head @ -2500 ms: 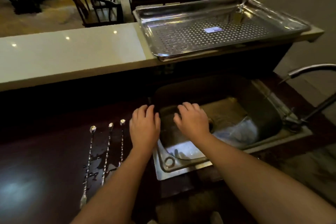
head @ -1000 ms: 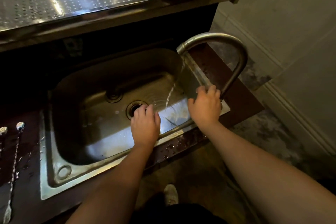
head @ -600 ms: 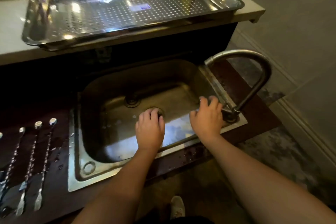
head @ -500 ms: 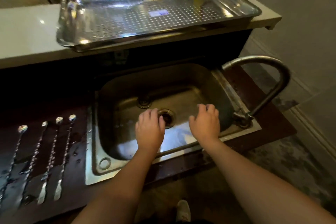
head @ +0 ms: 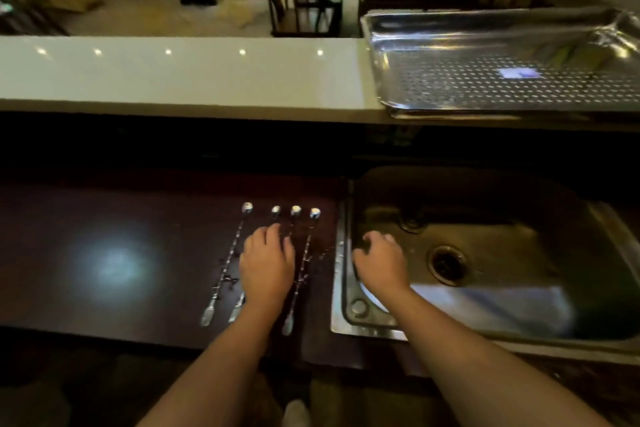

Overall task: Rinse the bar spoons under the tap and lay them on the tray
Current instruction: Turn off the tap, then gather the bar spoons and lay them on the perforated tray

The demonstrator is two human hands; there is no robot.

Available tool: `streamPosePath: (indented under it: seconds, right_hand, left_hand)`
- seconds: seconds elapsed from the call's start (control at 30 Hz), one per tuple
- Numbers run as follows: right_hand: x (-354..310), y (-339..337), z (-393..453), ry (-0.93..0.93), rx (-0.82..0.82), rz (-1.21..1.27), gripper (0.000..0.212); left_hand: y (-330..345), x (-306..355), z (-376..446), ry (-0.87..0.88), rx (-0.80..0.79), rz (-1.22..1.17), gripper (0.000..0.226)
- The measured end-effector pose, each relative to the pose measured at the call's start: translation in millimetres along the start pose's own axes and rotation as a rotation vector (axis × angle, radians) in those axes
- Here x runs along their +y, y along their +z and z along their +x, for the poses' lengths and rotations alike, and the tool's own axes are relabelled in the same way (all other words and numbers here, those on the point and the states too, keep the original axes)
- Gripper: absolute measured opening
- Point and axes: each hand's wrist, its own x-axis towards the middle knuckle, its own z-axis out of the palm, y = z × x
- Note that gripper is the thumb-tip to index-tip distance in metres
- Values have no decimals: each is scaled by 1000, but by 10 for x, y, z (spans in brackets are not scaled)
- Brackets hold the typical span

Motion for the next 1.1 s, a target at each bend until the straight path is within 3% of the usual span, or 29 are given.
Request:
streamPosePath:
  seconds: [0.2, 0.3, 0.43, 0.57, 0.73, 0.93, 1.1]
  right_hand:
    - [-586, 536, 2, -6, -56, -21, 43]
    - [-774, 733, -15, 41, -104, -31, 33]
    - [-887, 881, -28, 189, -121, -63, 27]
    - [-958, 953, -10, 174, -119, -9, 20]
    - [-1052, 1047, -17, 138, -145, 10, 22]
    - [-1194, 1153, -2, 157, -176, 10, 33]
    - [-1286, 1200, 65, 236, -211, 116, 24]
  left_hand:
    - [-256, -763, 155, -188, -53, 11, 41]
    - [-269, -1010, 234, -291, -200, 42, 45]
    - [-220, -1192, 333, -405, -392, -95, 48]
    - [-170, -1189, 417, -379, -489, -185, 51]
    - [-94, -1017, 459, -320, -614, -242, 39]
    - [21, -823, 470, -243, -608, -176, 28]
    - [30, -724, 506, -266, -629, -193, 20]
